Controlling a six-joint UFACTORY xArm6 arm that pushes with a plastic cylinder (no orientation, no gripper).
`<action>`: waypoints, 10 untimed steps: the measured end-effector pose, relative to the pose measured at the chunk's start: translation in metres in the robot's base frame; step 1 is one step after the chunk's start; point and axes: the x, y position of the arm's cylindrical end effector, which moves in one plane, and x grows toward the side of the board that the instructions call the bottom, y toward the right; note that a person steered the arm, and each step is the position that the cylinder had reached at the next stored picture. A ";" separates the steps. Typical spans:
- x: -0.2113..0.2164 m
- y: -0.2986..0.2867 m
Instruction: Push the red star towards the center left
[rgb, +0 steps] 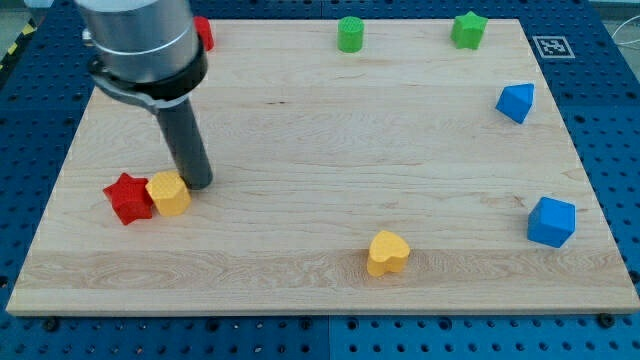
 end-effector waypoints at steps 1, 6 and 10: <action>0.000 0.013; 0.028 -0.065; -0.082 -0.041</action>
